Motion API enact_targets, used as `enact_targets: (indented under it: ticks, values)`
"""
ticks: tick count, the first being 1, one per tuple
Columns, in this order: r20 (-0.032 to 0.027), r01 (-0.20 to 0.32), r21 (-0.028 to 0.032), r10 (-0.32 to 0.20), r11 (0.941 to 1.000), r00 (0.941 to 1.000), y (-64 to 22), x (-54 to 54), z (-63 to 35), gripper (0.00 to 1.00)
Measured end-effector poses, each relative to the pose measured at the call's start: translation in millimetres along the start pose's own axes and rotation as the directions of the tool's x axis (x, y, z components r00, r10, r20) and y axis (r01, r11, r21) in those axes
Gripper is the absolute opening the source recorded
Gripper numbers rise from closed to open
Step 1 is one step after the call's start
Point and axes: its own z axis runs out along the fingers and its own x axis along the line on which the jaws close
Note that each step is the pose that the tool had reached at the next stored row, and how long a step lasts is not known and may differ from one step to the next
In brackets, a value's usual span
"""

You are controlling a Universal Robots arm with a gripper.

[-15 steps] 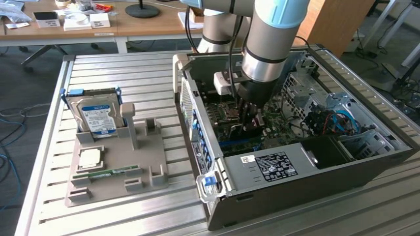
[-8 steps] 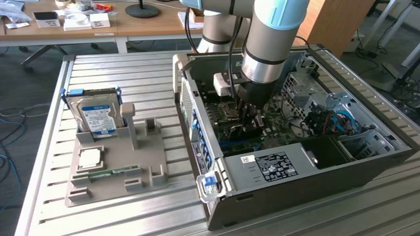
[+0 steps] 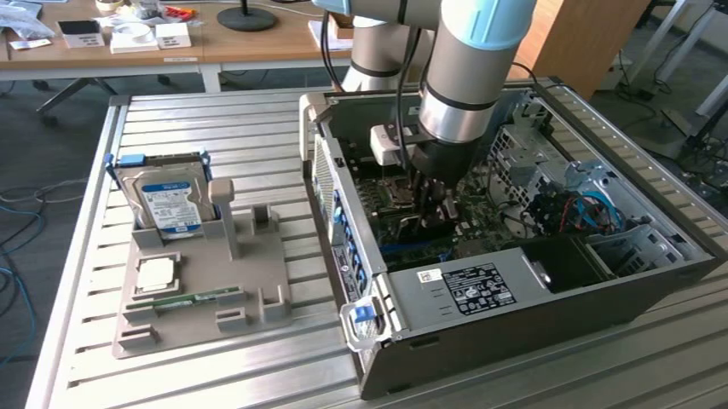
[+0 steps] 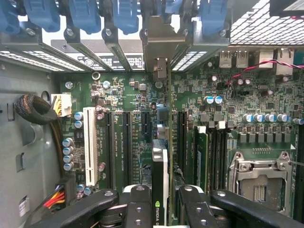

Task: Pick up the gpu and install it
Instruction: 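Insert the gpu into the slot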

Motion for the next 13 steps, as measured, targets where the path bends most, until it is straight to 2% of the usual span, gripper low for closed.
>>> enact_targets:
  ticks: [13]
  values:
    - [-0.0002,-0.001,0.0000,0.001,1.0000,1.0000,-2.2,-0.1,-1.2,0.27]
